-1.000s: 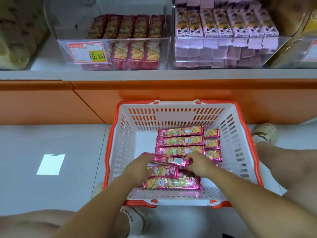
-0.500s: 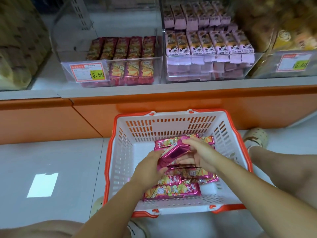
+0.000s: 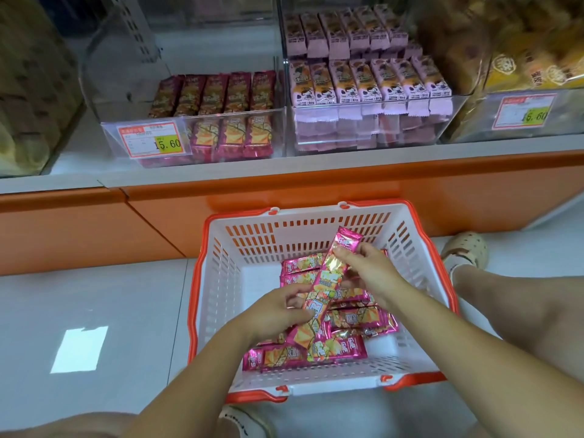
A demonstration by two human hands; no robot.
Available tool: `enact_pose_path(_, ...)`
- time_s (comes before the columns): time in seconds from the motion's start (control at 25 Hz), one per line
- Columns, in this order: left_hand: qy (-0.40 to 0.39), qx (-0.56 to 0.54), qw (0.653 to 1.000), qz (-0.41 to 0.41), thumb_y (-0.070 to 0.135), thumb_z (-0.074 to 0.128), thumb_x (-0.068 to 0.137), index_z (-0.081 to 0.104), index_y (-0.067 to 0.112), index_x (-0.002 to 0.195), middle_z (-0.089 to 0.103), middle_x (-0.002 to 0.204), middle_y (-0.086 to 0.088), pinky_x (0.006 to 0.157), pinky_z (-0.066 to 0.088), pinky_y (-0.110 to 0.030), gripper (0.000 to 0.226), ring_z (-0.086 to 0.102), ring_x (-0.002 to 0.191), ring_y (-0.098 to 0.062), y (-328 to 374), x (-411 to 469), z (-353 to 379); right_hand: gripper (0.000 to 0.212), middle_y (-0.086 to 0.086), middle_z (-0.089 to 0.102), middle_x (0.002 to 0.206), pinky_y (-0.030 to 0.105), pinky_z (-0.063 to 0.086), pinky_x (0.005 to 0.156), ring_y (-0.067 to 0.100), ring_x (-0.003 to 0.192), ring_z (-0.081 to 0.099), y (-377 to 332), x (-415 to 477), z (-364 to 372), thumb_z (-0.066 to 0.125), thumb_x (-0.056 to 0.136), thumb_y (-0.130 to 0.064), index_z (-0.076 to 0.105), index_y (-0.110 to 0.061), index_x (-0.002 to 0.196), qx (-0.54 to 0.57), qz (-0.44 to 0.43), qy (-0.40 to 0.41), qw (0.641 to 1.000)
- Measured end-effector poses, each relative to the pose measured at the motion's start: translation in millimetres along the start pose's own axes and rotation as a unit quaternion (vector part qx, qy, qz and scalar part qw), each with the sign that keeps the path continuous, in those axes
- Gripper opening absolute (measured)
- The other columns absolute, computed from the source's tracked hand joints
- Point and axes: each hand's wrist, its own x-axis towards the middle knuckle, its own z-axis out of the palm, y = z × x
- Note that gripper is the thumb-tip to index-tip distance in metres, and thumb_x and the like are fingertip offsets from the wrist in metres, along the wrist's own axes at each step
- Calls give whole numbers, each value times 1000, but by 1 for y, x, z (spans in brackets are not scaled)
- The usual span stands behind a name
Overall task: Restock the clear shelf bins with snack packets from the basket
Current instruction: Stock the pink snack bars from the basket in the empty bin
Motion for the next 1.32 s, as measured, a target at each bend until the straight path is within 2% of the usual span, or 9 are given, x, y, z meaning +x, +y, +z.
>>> enact_pose_path(0.12, 1, 5, 1000, -5, 29, 65, 91, 43, 36, 140, 49, 111, 11, 100, 43, -32, 54, 50, 105, -6, 0, -2, 1, 36, 7, 64, 91, 29, 59, 65, 17, 64, 65, 2, 2, 0, 69, 86, -36, 56, -8, 104, -16, 4, 6, 1000)
enact_pose_path(0.28, 10, -16, 1000, -14, 29, 65, 91, 43, 38, 138, 47, 119, 7, 91, 49, -36, 53, 55, 103, -18, -2, -1, 0, 41, 8, 67, 105, 34, 58, 78, 21, 90, 68, 1, 2, -2, 70, 84, -32, 56, -10, 116, 38, 35, -60, 997)
enact_pose_path(0.4, 42, -54, 998, 0, 27, 62, 93, 41, 34, 140, 49, 124, 6, 90, 53, -37, 52, 63, 102, -18, -1, -2, 3, 58, 5, 67, 109, 36, 57, 83, 22, 101, 66, 1, -7, 4, 71, 83, -14, 43, -23, 134, 25, 56, -149, 987)
enact_pose_path(0.52, 83, 1, 996, 26, 30, 57, 95, 35, 33, 143, 52, 131, -1, 80, 52, -29, 53, 61, 104, -18, 4, -5, 5, 83, -1, 61, 109, 37, 59, 82, 17, 99, 65, 4, -22, 19, 71, 84, -7, 26, -35, 149, -32, 20, -135, 990)
enact_pose_path(0.68, 73, 81, 991, 78, 28, 49, 99, 25, 43, 145, 57, 110, 8, 57, 43, -24, 54, 50, 56, -3, 30, -29, -3, 82, 5, 67, 107, 38, 60, 77, 18, 92, 70, -11, -40, 28, 69, 85, -5, 27, -36, 149, -15, -38, -108, 993)
enact_pose_path(0.84, 70, 208, 971, 96, 34, 52, 97, 36, 45, 138, 60, 101, 16, 75, 54, -27, 45, 63, 82, -3, 84, -77, -54, 78, -12, 68, 93, 39, 53, 91, 10, 92, 69, -47, -62, 39, 71, 85, -12, 32, -42, 145, -36, -120, -100, 987)
enact_pose_path(0.96, 272, 246, 917, 158, 36, 57, 93, 50, 44, 128, 64, 99, 17, 80, 52, -28, 36, 63, 88, -3, 129, -116, -119, 72, -14, 68, 94, 31, 51, 91, -2, 86, 65, -97, -80, 51, 73, 80, -10, 44, -45, 135, -24, -179, -87, 980)
enact_pose_path(1.12, 601, 198, 743, 220, 25, 62, 90, 52, 27, 132, 59, 111, 4, 83, 41, -26, 43, 58, 97, -12, 150, -134, -193, 64, -11, 73, 101, 30, 60, 76, 3, 89, 69, -191, -104, 82, 69, 81, -9, 47, -52, 124, -28, -324, -81, 942)
enact_pose_path(1.32, 585, 147, 780, 168, 27, 52, 97, 27, 16, 150, 41, 147, -8, 104, 30, -29, 60, 37, 134, -21, 133, -101, -231, 51, 5, 72, 101, 31, 60, 62, 13, 78, 71, -298, -42, 153, 62, 90, -3, 51, -30, 132, -47, -336, -99, 935)
